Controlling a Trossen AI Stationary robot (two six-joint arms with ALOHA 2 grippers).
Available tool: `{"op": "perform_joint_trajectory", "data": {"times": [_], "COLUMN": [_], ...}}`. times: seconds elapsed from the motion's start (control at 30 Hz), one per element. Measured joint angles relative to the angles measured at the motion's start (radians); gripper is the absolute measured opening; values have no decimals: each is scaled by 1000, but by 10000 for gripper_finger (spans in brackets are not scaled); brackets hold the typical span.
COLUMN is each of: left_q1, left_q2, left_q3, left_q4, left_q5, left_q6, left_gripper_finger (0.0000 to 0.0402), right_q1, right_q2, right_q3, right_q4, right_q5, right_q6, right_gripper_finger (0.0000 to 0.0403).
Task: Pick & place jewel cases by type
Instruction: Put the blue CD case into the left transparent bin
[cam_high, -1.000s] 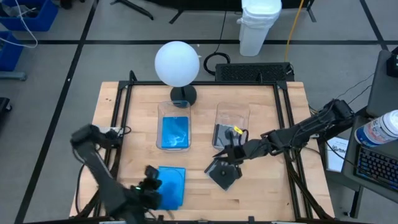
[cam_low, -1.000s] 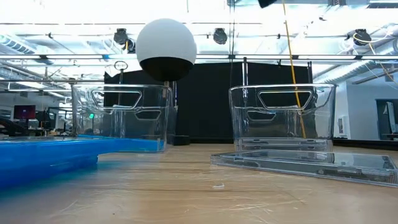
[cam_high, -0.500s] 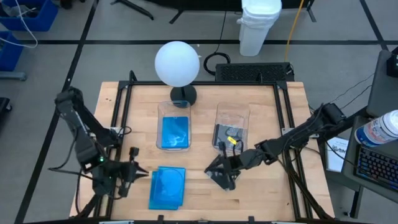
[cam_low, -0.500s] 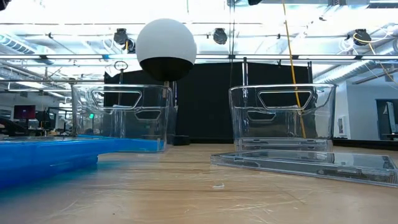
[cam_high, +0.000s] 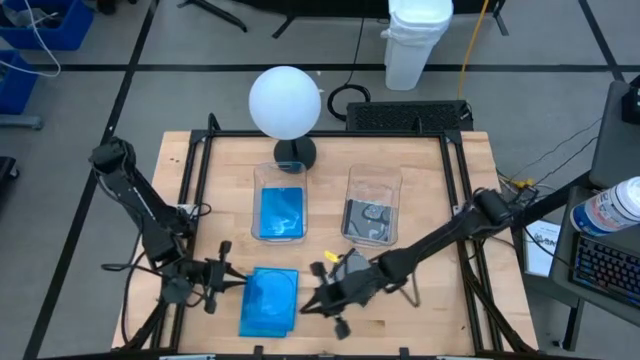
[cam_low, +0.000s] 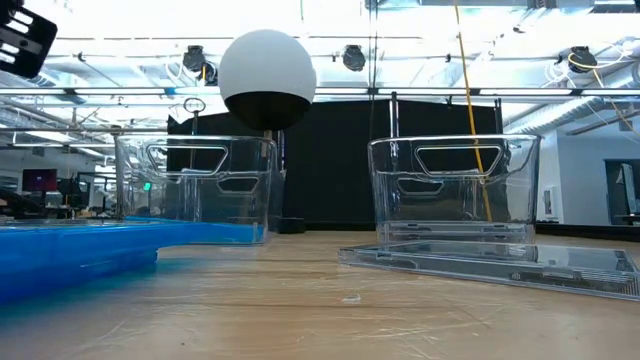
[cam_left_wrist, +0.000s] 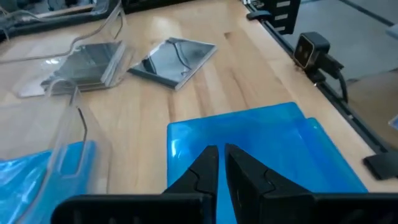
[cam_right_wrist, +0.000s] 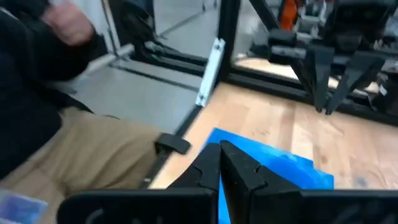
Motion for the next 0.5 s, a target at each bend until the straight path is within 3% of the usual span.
{"op": "perform_joint_trajectory", "data": {"times": [0.13,0.3,0.5], "left_q1": [-20,-61,-99], "left_q2": [0,0,0], "left_q3": [-8,-9,-9], "left_q4": [9,8,5], "left_q5": [24,131,157], "left_q6": [44,58,28], "left_gripper_finger": [37,37,37], "right_q1": [-12,-3,56], "right_q2": [69,108,169], "right_q3": [47,47,47], "right_q4": [3,-8,-20], "right_q5": [0,9,154], "right_q6": [-29,11,84], "right_gripper_finger": [4,4,1]}}
